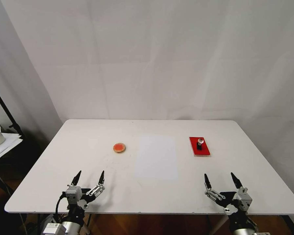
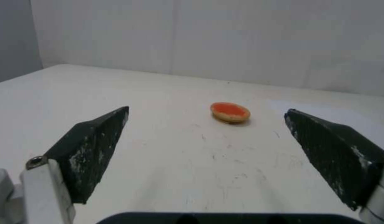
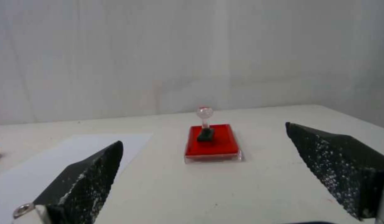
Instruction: Pick up the stamp from the ink pad and place it onto another ink pad.
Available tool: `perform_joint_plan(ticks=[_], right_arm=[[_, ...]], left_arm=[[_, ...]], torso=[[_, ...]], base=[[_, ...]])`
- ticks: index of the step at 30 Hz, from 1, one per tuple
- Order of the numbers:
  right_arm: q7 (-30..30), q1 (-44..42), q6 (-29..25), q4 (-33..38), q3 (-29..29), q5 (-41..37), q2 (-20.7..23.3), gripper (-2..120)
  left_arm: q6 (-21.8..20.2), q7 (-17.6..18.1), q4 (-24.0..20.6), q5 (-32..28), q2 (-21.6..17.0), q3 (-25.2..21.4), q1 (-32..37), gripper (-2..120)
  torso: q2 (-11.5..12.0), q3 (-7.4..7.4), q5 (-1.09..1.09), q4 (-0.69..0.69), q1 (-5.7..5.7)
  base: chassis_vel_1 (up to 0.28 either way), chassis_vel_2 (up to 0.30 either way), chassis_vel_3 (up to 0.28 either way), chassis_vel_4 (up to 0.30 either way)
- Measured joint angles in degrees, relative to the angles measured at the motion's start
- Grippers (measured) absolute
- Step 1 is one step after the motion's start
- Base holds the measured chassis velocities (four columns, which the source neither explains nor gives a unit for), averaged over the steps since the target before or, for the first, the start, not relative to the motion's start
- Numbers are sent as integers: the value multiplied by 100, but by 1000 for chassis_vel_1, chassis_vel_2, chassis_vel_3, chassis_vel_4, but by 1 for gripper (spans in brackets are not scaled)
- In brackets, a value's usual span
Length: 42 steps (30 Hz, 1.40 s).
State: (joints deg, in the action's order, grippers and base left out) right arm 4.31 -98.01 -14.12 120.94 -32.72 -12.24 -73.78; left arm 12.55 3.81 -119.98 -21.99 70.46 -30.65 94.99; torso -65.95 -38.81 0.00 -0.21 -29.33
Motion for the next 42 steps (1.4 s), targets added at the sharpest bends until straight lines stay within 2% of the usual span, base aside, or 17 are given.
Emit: perform_joint_plan(ticks=[16,21,23,25,26,28,29,30,34,42], right_arm=[[-2,49,22,-38,10,-36,83,100],[-3,170,118,-55,13,-212,237,100],[-2,278,206,-64,28,-374,384,100],[8,780,557,-154,131,-892,1041,100],[8,780,557,-154,131,-892,1041,100],[145,1347,964,-322,369,-1729,1725,100],[298,1967,1349,-728,762,-2535,2377,100],[306,2147,1400,-858,889,-2697,2505,100],[318,2720,1478,-1232,1338,-3172,2702,100],[388,3756,1497,-1909,2015,-3271,2583,100]], left_arm=[[0,0,0,0,0,0,0,100],[0,0,0,0,0,0,0,100],[0,0,0,0,0,0,0,100],[0,0,0,0,0,0,0,100],[0,0,0,0,0,0,0,100],[0,0,0,0,0,0,-2,100],[0,0,0,0,0,0,0,100],[0,0,0,0,0,0,1,100],[0,0,0,0,0,0,0,100],[0,0,0,0,0,0,0,100]], torso=[[0,0,0,0,0],[0,0,1,0,0],[0,0,1,-1,0],[0,0,1,0,0],[0,0,1,0,0],[0,0,1,1,0],[0,-1,1,1,0],[0,-1,1,-1,0],[0,-1,1,0,0],[0,-1,-1,2,-1]], base=[[0,0,0,0],[0,0,0,0],[0,0,0,0],[0,0,0,0],[0,0,0,0],[0,0,0,0],[0,0,0,0],[0,0,0,0],[0,0,0,0],[0,0,0,0]])
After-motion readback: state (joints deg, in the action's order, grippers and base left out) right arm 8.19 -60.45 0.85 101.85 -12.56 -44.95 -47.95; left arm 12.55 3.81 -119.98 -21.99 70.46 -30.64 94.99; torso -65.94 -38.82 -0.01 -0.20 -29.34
